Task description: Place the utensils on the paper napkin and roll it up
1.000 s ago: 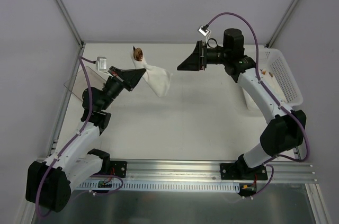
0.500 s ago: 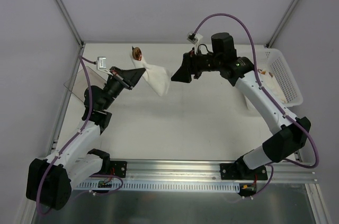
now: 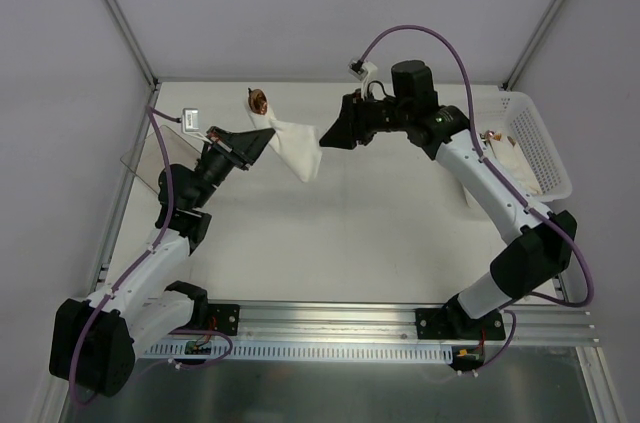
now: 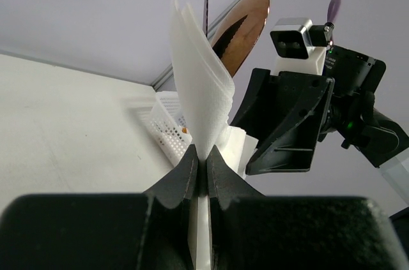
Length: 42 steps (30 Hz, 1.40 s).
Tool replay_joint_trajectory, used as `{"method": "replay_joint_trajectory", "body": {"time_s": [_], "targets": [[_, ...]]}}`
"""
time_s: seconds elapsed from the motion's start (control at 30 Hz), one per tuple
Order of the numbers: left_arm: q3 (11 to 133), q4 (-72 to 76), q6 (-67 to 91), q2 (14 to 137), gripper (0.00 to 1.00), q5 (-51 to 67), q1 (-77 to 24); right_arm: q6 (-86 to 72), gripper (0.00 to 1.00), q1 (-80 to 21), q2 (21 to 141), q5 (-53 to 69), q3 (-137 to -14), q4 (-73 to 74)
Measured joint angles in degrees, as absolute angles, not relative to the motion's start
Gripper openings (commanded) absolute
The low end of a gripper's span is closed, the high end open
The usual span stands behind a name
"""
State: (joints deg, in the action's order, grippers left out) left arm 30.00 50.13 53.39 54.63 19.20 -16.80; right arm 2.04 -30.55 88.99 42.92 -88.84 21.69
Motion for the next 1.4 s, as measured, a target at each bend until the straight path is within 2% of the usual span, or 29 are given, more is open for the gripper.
{"method": "replay_joint_trajectory", "body": {"time_s": [0.03, 0.1, 0.13, 0.23, 0.73, 0.8, 0.83, 0.93, 1.1, 1.13, 1.2, 1.3, 1.4], "targets": [[29.98, 50.28, 53.49, 54.63, 0.00, 19.20, -16.80, 1.72, 0.38, -30.55, 89.12, 43.00, -88.84, 21.28], [29.78, 50.68, 53.69, 54.61, 0.00, 19.20, -16.80, 0.95, 0.27, -30.55, 89.23, 43.22, -88.84, 20.58], [29.54, 50.76, 53.82, 54.61, 0.00, 19.20, -16.80, 0.43, 0.16, -30.55, 89.30, 43.27, -88.84, 20.21], [28.73, 51.18, 54.52, 54.61, 0.00, 19.20, -16.80, -0.47, 0.01, -30.57, 89.67, 42.85, -88.84, 19.57], [28.12, 54.13, 57.67, 55.29, 0.00, 20.80, -16.82, -1.48, 0.00, -30.37, 93.62, 40.93, -88.84, 19.75], [28.10, 53.98, 57.67, 55.29, 0.00, 20.95, -16.82, -1.45, 0.06, -30.37, 93.65, 40.99, -88.90, 20.40], [28.10, 53.74, 57.60, 55.27, 0.00, 20.95, -16.82, -1.39, 0.13, -30.37, 93.65, 40.97, -89.14, 20.84], [28.10, 53.32, 57.32, 54.92, 0.00, 20.64, -16.82, -0.47, 0.21, -29.93, 93.49, 40.07, -90.26, 22.68], [28.12, 48.60, 55.24, 52.27, 0.00, 18.52, -16.82, 1.87, 0.27, -29.39, 90.96, 36.32, -93.47, 26.70], [28.12, 47.53, 54.81, 51.77, 0.00, 17.93, -16.82, 2.70, 0.32, -29.61, 90.26, 35.18, -95.04, 27.75], [28.14, 44.99, 54.26, 50.81, 0.00, 16.45, -16.82, 4.60, 0.38, -30.83, 88.86, 32.40, -98.50, 29.47], [28.38, 40.88, 53.54, 50.24, 0.00, 14.22, -16.82, 8.25, 0.58, -34.87, 86.76, 27.83, -103.61, 32.16], [28.51, 38.11, 53.10, 50.15, 0.00, 12.80, -16.82, 11.25, 0.61, -39.53, 85.58, 24.32, -106.15, 34.06]]}}
